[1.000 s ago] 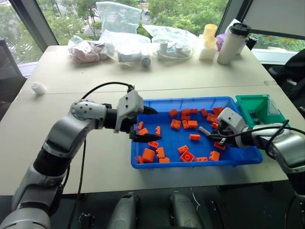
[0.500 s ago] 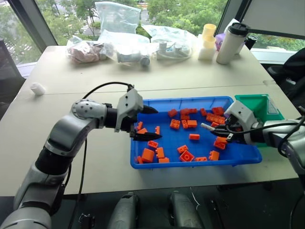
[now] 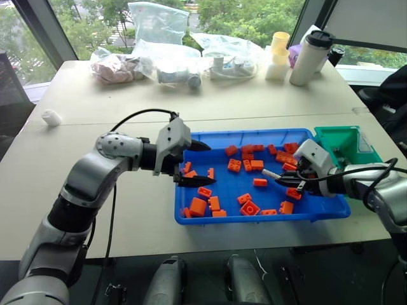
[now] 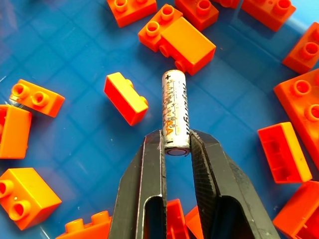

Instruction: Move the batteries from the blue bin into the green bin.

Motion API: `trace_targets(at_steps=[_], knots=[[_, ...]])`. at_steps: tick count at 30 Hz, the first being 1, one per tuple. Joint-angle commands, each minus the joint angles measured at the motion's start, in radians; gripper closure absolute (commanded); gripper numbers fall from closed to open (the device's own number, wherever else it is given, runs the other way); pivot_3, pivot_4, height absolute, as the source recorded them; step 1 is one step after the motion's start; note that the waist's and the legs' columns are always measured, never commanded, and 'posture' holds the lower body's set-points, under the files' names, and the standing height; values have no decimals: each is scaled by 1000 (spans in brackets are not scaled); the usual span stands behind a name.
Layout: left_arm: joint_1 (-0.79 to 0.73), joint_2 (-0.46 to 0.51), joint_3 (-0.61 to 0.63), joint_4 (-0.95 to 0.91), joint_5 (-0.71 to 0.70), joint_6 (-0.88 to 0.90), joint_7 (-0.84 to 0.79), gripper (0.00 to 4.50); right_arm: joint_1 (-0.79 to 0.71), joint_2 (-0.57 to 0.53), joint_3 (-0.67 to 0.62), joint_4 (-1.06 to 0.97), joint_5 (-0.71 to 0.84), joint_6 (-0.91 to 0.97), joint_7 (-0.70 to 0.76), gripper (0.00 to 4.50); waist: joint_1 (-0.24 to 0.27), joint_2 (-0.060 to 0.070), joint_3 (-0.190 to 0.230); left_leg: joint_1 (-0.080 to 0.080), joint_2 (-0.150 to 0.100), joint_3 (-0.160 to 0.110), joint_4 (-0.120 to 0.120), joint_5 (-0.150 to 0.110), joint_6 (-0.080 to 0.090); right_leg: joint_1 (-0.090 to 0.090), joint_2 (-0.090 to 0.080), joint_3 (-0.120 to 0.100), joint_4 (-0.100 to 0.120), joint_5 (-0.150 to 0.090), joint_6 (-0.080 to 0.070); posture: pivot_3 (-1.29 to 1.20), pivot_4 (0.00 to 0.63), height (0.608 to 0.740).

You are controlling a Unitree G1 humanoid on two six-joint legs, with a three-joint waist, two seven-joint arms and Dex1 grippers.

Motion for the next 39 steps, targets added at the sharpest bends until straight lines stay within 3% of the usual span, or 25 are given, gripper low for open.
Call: trace_targets(at_steps=[1, 2, 7, 10, 13, 14, 21, 25, 28, 30, 35, 39], knots=[[-12, 4, 18, -28, -4, -16, 0, 0, 6, 16, 15, 13, -15, -41, -4, 2459, 0, 0, 0, 0, 0, 0, 0, 0, 0, 0, 0, 0, 0, 0, 0, 0, 150, 740], [-12, 4, 18, -28, -4, -16, 0, 0, 5, 19, 19, 17, -19, -44, -6, 2025, 0, 0, 0, 0, 0, 0, 0, 0, 0, 0, 0, 0, 0, 0, 0, 0, 150, 740], [-13, 3, 17, -27, -3, -16, 2, 0, 4, 25, 36, 29, -36, -61, -9, 2025, 0, 0, 0, 0, 0, 0, 0, 0, 0, 0, 0, 0, 0, 0, 0, 0, 150, 740], [-14, 2, 17, -25, -2, -16, 2, 0, -3, 31, 44, 35, -42, -70, -7, 2864, 0, 0, 0, 0, 0, 0, 0, 0, 0, 0, 0, 0, 0, 0, 0, 0, 150, 740], [-14, 2, 17, -25, -2, -15, 3, 0, -4, 27, 55, 33, -50, -78, -1, 4388, 0, 0, 0, 0, 0, 0, 0, 0, 0, 0, 0, 0, 0, 0, 0, 0, 150, 740], [-14, 2, 17, -25, -3, -15, 3, 0, -6, 28, 56, 35, -51, -80, -2, 4453, 0, 0, 0, 0, 0, 0, 0, 0, 0, 0, 0, 0, 0, 0, 0, 0, 150, 740], [-13, 2, 15, -29, -3, -14, 2, 0, -18, 16, 14, 42, -62, -101, -11, 4453, 0, 0, 0, 0, 0, 0, 0, 0, 0, 0, 0, 0, 0, 0, 0, 0, 150, 740], [-26, -15, 24, -19, -7, -26, 8, 0, -44, 5, -203, 36, 40, -46, -26, 4453, 1, 0, 0, 0, 0, 0, 0, 0, 0, 0, 0, 0, 0, 0, 0, 0, 150, 740], [-59, -57, 16, 27, 21, -69, 31, 0, -81, -16, -437, 50, 135, 48, -53, 4453, 8, 0, 0, 0, 0, 0, 0, 0, 0, 0, -1, 0, 0, 0, 0, 0, 150, 740], [-80, -85, 17, 51, 21, -85, 35, 0, -76, -41, -515, 70, 132, 73, -81, 4453, 11, 0, 0, 0, -1, 0, 0, 0, 0, 0, -1, 0, 0, 0, 0, 0, 150, 740], [-126, -145, 16, 100, 5, -105, 19, 0, 25, -114, -563, 139, 35, 31, -147, 4453, 18, 0, 0, 0, -1, 1, 0, 0, 0, 0, -1, 0, 0, 0, 0, 0, 150, 740], [-160, -209, 22, 138, -6, -118, 22, 0, 66, -109, -561, 187, 8, -4, -175, 4453, 17, 0, 0, 0, -1, 2, 0, 0, 0, 0, -1, 1, 0, 0, 0, 0, 150, 740]])
